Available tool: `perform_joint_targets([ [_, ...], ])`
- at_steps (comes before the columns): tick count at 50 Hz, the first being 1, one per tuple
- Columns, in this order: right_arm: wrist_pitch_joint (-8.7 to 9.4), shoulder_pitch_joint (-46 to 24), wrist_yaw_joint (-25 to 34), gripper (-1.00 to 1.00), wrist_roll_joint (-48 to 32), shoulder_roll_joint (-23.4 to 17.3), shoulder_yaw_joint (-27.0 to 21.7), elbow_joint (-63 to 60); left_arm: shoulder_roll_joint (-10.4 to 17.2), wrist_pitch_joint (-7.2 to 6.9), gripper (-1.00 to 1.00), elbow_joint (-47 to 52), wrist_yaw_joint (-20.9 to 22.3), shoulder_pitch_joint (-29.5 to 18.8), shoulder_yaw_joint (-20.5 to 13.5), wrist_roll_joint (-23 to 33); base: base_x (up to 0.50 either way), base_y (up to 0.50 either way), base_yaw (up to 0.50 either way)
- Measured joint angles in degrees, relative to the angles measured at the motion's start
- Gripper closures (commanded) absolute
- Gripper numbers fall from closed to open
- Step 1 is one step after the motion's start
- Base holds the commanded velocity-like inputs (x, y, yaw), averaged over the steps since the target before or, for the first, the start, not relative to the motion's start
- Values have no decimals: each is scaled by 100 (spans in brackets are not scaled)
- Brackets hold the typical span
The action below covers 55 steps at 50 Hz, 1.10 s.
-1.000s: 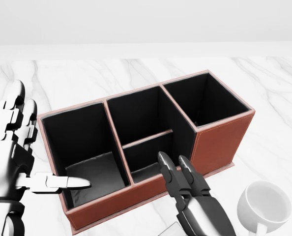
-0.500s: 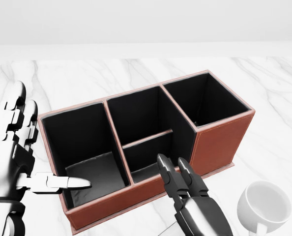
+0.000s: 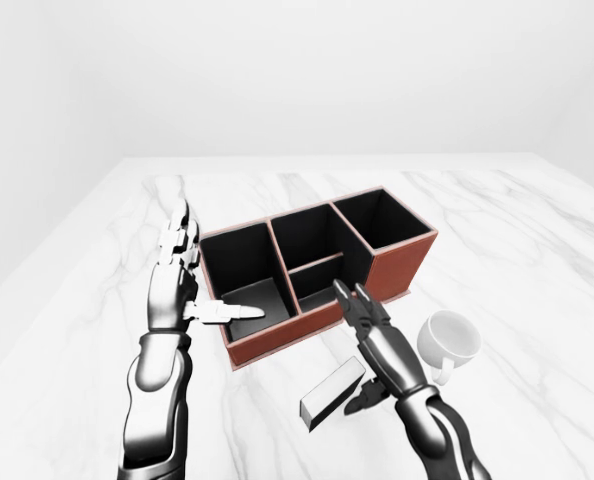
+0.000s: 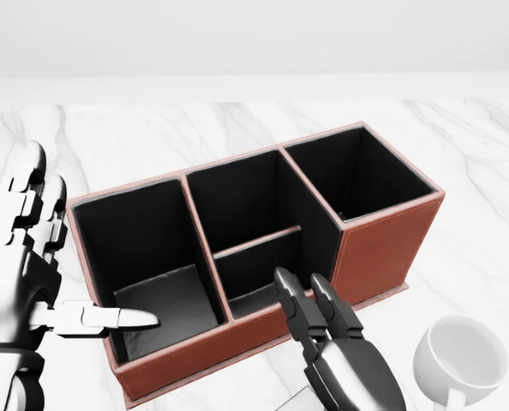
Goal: Pick up the book and place it in the front compartment of the caddy.
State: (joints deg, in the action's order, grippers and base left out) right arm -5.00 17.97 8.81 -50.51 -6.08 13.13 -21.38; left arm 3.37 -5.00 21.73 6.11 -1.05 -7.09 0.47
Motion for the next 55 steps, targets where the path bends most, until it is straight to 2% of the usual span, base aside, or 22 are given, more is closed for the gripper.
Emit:
perform_joint_targets([
  [55,0,1,-197,-100,-501,-80,123,383,25,0,-100,32,-12,-42,-39,-13,0,0,0],
])
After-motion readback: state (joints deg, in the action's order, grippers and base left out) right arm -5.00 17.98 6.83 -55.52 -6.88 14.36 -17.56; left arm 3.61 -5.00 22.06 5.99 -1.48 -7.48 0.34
